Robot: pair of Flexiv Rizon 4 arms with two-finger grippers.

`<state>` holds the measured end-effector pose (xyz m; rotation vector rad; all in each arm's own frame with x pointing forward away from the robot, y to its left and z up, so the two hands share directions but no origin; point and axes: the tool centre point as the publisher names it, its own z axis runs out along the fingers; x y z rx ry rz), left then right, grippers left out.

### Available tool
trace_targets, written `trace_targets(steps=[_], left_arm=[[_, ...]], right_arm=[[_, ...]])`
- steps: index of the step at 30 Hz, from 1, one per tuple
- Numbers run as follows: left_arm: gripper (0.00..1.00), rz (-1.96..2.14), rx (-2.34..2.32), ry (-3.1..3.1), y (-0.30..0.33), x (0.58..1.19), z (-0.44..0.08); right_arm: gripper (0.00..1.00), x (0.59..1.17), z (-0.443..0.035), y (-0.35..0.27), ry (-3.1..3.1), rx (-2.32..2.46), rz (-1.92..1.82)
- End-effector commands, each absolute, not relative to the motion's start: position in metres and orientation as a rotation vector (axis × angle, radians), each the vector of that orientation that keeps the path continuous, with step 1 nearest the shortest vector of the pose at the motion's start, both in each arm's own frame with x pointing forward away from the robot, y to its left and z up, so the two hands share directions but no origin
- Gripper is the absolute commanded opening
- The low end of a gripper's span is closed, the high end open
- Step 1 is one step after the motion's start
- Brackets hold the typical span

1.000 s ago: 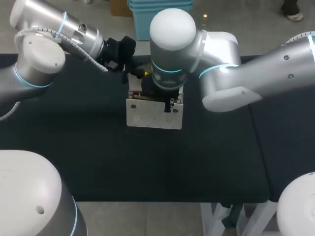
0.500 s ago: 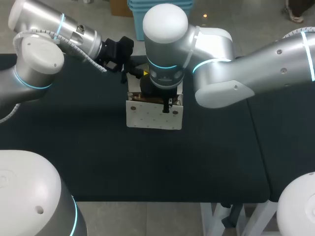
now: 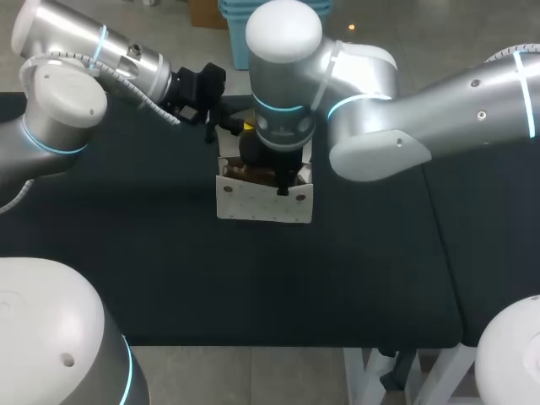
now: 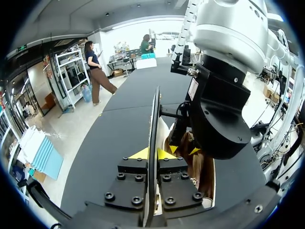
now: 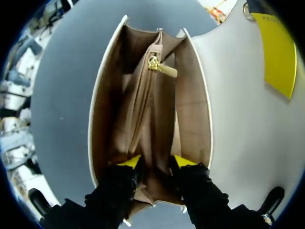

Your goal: Pick up the bag, open it, inspect its contents, close it, and place it on the opposite side

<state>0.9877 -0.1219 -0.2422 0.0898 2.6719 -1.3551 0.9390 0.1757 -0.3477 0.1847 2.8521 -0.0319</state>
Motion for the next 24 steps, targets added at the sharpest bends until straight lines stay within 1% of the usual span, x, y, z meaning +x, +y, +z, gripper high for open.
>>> trace_targets(steps=[1, 24], left_arm=[[0.0, -1.364, 0.098, 2.67, -0.1152, 0.9874, -0.2423], [0.0, -1.365, 0.119, 2.67, -0.1162, 0.987, -0.2427]], right_arm=[[1.0, 0.9428, -0.3735, 0.1735, 2.856, 0.184, -0.041], [1.0, 0.9448, -0.3692, 0.1735, 2.847, 0.182, -0.05]])
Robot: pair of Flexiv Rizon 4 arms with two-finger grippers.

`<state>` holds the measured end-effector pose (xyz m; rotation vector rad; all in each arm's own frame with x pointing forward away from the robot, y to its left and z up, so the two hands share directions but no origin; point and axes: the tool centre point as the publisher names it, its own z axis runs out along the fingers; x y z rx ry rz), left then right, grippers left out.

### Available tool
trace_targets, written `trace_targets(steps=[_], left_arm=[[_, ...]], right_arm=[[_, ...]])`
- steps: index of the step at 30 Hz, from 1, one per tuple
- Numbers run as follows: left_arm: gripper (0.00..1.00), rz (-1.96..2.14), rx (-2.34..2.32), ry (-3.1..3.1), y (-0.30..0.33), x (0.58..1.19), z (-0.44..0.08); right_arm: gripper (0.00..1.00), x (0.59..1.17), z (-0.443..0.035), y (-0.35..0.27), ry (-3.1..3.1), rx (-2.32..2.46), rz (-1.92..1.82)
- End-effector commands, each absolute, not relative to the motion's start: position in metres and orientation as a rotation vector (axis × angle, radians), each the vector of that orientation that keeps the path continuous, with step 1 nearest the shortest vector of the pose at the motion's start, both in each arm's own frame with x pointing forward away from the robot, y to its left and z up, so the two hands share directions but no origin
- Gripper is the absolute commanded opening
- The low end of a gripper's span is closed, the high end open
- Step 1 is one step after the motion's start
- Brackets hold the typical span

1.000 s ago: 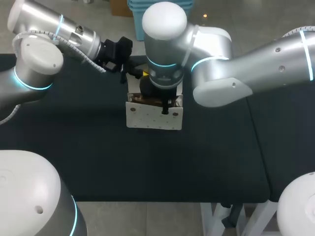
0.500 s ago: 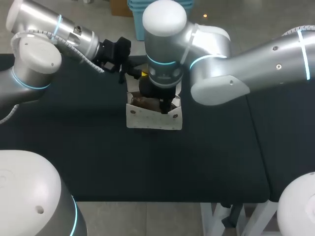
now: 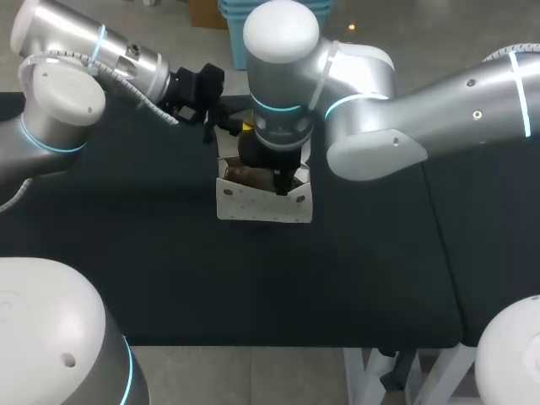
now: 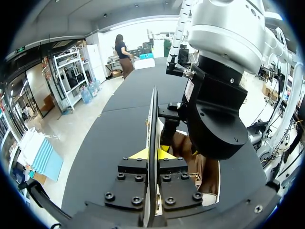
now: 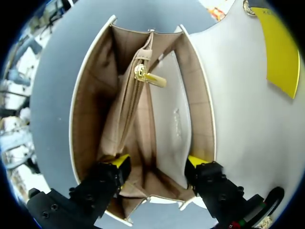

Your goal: Pick up the bag, open it, inspect its contents, close it, and place it on the opposite side

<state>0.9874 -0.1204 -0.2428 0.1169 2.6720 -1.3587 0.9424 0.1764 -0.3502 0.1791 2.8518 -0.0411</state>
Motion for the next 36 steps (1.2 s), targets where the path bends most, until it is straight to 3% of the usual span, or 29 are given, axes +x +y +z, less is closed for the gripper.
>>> trace_targets(steps=[1, 14, 15, 16, 17, 19, 21, 26, 30, 36], left_arm=[[0.0, -1.365, 0.12, 2.67, -0.116, 0.987, -0.243], [0.0, -1.359, 0.126, 2.672, -0.117, 0.987, -0.243], [0.0, -1.359, 0.126, 2.673, -0.117, 0.987, -0.243], [0.0, -1.359, 0.127, 2.673, -0.118, 0.986, -0.243], [0.0, -1.358, 0.127, 2.674, -0.118, 0.986, -0.243], [0.0, -1.357, 0.128, 2.674, -0.118, 0.986, -0.243], [0.0, -1.356, 0.129, 2.674, -0.118, 0.986, -0.243], [0.0, -1.349, 0.124, 2.678, -0.118, 0.986, -0.243], [0.0, -1.344, 0.119, 2.676, -0.117, 0.986, -0.242], [0.0, -1.345, 0.115, 2.671, -0.117, 0.982, -0.232]], right_arm=[[1.0, 0.945, -0.369, 0.173, 2.847, 0.181, -0.05], [1.0, 0.947, -0.359, 0.174, 2.815, 0.195, -0.016], [0.84, 0.948, -0.356, 0.174, 2.808, 0.199, -0.016], [0.58, 0.948, -0.353, 0.174, 2.797, 0.203, -0.01], [0.44, 0.948, -0.349, 0.173, 2.791, 0.203, -0.003], [0.27, 0.949, -0.343, 0.173, 2.773, 0.203, 0.0], [0.23, 0.949, -0.337, 0.173, 2.755, 0.203, 0.007], [0.31, 0.944, -0.314, 0.17, 2.691, 0.208, 0.025], [0.29, 0.938, -0.287, 0.166, 2.613, 0.208, 0.031], [0.13, 0.925, -0.251, 0.161, 2.503, 0.196, 0.04]])
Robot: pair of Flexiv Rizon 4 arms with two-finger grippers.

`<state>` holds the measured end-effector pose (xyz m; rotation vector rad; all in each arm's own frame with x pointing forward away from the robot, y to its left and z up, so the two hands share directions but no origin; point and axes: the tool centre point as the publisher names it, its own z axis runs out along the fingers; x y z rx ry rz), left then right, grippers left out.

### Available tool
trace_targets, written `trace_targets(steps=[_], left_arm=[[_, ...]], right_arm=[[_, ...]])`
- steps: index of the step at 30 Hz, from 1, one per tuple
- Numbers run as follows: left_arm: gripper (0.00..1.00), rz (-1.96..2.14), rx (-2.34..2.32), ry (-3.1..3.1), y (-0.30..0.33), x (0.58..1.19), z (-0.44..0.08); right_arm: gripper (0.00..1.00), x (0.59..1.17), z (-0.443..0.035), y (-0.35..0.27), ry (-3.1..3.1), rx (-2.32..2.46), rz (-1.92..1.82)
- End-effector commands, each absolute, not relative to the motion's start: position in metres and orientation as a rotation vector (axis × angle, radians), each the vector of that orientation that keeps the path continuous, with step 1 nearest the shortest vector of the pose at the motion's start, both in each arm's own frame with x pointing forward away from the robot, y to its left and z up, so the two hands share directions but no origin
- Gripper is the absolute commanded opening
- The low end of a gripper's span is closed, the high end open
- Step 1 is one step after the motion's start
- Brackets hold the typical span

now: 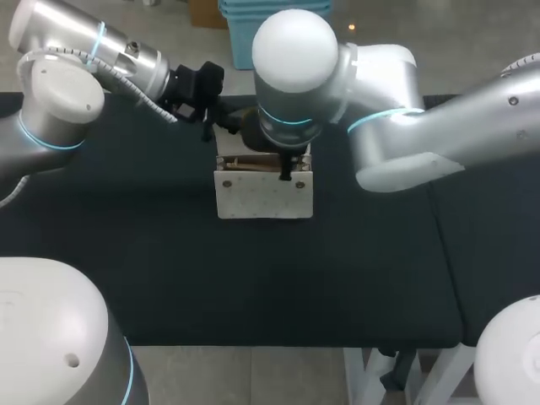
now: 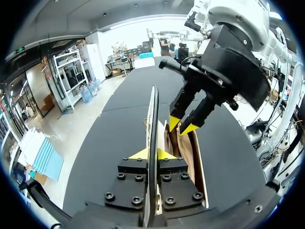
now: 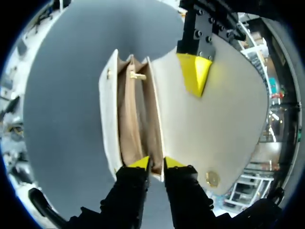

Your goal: Pick up the bag, open it, inspect its contents, close it, and place it on the opposite side

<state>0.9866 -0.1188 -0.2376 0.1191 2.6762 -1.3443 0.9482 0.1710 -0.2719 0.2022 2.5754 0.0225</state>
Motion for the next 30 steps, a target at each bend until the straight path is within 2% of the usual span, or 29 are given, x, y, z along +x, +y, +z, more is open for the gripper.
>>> trace_targets(steps=[1, 3, 11, 19, 30], left_arm=[[0.0, -1.357, 0.115, 2.671, -0.117, 0.98, -0.23], [0.0, -1.365, 0.114, 2.671, -0.117, 0.978, -0.227], [0.0, -1.391, 0.113, 2.711, -0.123, 0.975, -0.224], [0.0, -1.346, 0.082, 2.722, -0.131, 1.005, -0.242], [0.0, -1.285, 0.062, 2.811, -0.126, 1.027, -0.293]], right_arm=[[0.06, 0.923, -0.246, 0.16, 2.489, 0.197, 0.045], [0.0, 0.917, -0.237, 0.157, 2.458, 0.199, 0.05], [0.0, 0.892, -0.214, 0.15, 2.374, 0.198, 0.074], [0.0, 0.88, -0.229, 0.155, 2.382, 0.167, 0.075], [0.0, 0.882, -0.248, 0.161, 2.422, 0.149, 0.082]])
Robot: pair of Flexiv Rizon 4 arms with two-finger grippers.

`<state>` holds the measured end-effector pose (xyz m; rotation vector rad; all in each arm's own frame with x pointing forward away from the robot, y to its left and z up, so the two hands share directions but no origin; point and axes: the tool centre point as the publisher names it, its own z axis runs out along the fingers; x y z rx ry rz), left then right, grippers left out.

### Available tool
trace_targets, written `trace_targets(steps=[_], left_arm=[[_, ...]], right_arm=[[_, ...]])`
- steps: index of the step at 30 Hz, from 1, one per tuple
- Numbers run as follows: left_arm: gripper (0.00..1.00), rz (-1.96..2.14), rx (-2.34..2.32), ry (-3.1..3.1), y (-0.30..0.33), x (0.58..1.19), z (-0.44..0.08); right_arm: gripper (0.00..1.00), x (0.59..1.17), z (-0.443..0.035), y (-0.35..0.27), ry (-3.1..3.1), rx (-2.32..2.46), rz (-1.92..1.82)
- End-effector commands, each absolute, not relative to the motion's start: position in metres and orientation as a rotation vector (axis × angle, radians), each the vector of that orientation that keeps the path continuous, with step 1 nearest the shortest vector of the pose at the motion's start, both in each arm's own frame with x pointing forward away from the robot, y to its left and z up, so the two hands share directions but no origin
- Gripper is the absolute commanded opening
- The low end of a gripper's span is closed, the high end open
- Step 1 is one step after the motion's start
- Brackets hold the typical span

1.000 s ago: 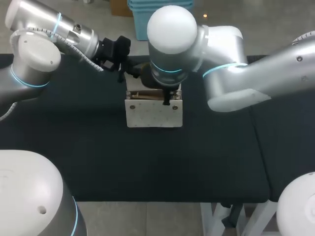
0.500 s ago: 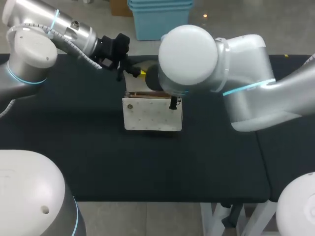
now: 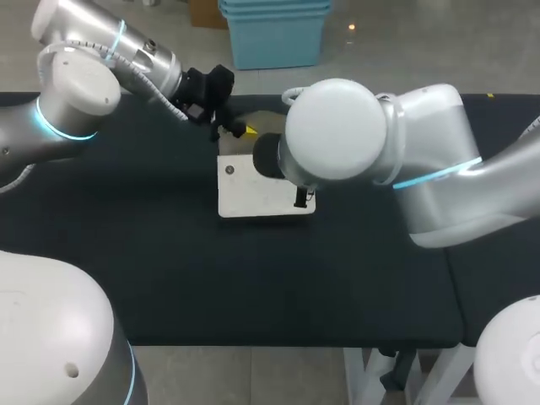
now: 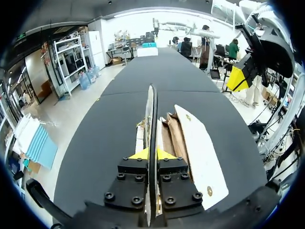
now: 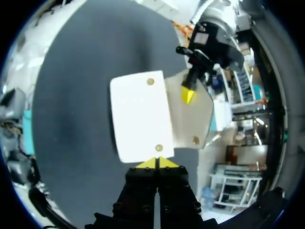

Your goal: Pick up the bag, open it, inspect its contents, close it, and place it on the opposite side

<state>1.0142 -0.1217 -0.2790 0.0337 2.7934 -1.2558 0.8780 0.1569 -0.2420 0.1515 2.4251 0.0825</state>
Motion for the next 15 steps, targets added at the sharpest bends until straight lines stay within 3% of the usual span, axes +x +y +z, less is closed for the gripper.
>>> trace_targets(steps=[1, 15], left_arm=[[0.0, -1.287, 0.069, 2.811, -0.126, 1.027, -0.295], [0.0, -1.243, 0.321, 2.68, -0.132, 1.003, -0.312]], right_arm=[[0.0, 0.882, -0.249, 0.162, 2.421, 0.143, 0.082], [0.0, 0.869, -0.283, 0.164, 2.387, 0.139, 0.068]])
